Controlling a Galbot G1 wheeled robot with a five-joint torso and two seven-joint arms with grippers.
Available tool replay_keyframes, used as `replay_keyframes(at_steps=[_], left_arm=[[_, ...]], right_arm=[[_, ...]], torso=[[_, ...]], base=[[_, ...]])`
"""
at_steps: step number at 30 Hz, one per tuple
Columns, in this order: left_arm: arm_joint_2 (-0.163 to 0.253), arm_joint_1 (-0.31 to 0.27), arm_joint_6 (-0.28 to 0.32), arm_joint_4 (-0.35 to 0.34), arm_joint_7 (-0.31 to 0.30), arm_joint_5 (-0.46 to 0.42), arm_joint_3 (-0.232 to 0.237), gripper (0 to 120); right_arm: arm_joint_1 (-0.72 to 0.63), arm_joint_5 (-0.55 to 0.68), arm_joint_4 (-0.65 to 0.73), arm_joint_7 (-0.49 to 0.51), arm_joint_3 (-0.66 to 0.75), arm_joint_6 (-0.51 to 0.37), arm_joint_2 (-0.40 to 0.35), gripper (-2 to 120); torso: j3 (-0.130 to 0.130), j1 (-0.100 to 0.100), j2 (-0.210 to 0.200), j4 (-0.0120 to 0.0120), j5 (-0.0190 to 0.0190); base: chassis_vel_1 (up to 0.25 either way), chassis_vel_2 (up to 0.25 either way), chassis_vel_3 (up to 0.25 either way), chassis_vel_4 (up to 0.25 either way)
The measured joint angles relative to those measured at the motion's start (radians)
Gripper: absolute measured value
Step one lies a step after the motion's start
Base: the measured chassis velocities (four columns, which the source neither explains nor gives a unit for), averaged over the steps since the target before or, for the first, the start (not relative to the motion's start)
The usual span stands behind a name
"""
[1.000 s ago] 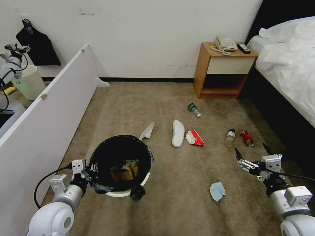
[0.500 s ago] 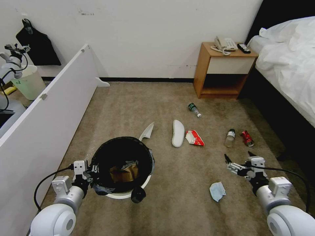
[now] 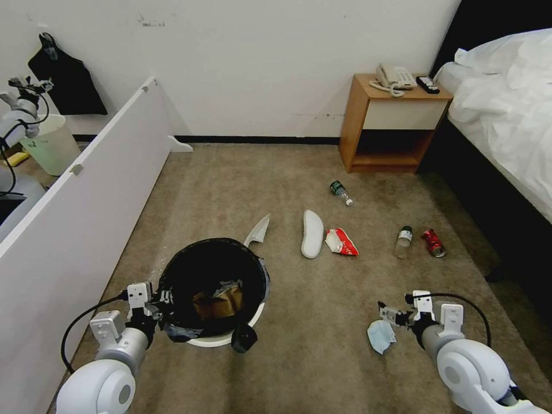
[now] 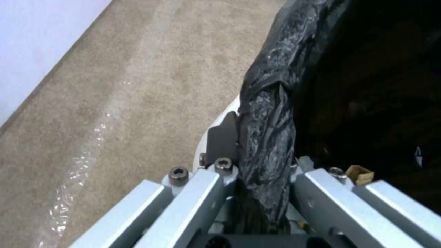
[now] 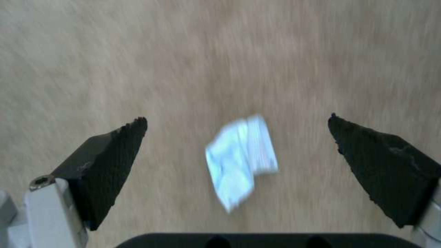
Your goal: Pick up the trash bin, then pick up the garbage from the floor and place it into the trash bin.
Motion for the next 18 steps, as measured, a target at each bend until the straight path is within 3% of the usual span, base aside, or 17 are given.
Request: replay_keyframes(at_steps=[8,18], left_arm=[[-0.004,-0.002,-0.003,0.008,0.001,-0.003,0.001,1],[0.005,-0.002,-0.01,0.022,0.003,-0.005,0.006,1]], right_arm=[[0.021,0.038,-0.088,0.047,-0.034,-0.046,-0.01,100],[0.062,0.004,-0.18,0.016,-0.072,-0.022,0.006,100]], torso=[[0.0,0.0,0.0,0.0,0.0],[0.0,0.0,0.0,0.0,-0.0001]], base=[[0.0,0.0,0.0,0.0],[0.0,0.0,0.0,0.0]])
